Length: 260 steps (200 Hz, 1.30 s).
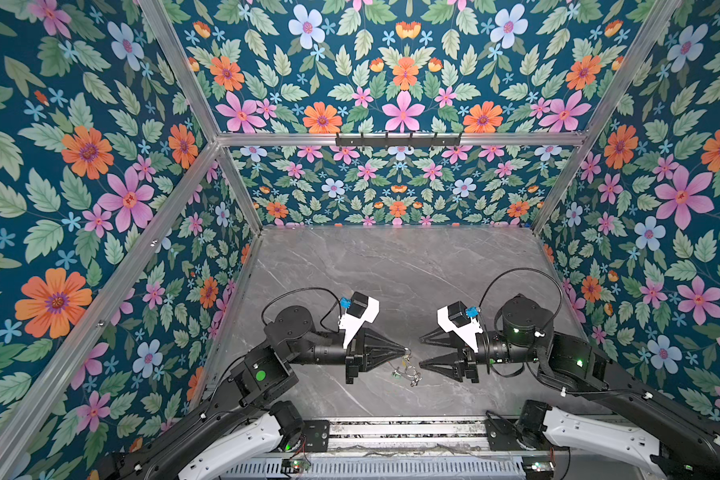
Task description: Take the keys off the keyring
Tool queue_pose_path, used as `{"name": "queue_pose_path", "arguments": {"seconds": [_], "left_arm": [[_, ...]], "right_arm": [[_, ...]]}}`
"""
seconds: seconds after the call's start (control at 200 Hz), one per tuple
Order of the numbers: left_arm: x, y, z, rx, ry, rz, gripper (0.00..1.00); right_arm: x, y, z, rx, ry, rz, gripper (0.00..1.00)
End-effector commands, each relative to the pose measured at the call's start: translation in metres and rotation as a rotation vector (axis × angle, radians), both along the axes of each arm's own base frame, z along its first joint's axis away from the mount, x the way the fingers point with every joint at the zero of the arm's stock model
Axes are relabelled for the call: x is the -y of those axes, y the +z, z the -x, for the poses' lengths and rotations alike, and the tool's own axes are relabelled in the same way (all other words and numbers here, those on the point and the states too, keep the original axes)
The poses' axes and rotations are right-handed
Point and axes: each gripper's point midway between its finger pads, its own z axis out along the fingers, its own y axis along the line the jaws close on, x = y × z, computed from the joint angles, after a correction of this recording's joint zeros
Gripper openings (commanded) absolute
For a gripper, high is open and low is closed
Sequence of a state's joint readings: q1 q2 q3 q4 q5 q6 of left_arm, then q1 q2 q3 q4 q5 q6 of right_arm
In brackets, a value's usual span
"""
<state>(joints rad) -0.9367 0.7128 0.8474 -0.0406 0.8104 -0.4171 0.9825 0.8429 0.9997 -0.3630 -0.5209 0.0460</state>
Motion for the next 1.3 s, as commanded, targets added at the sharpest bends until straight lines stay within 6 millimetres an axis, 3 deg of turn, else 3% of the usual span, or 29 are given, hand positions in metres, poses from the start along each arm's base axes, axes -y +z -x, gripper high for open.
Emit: {"name": "queue_pose_path", "arguments": {"seconds": [0.0, 0.255, 0.58, 1.035, 1.295], "left_arm": [[0.000, 0.007, 0.008, 0.026, -0.050, 0.032, 0.00], [-0.002, 0.008, 0.010, 0.033, -0.054, 0.043, 0.00], [0.003, 0.005, 0.011, 0.031, -0.087, 0.043, 0.00], [0.000, 0.003, 0.014, 0.031, -0.096, 0.043, 0.00], [-0.001, 0.003, 0.014, 0.032, -0.088, 0.043, 0.00]], "right_arm": [[-0.004, 0.005, 0.000, 0.007, 0.013, -0.022, 0.54], [-0.011, -0.001, 0.005, 0.007, 0.034, -0.008, 0.55], [-0.037, -0.011, 0.009, 0.066, 0.037, 0.051, 0.55], [-0.020, 0.009, 0.014, 0.131, 0.004, 0.005, 0.53], [-0.021, 0.012, 0.015, 0.135, 0.013, -0.003, 0.40]]}}
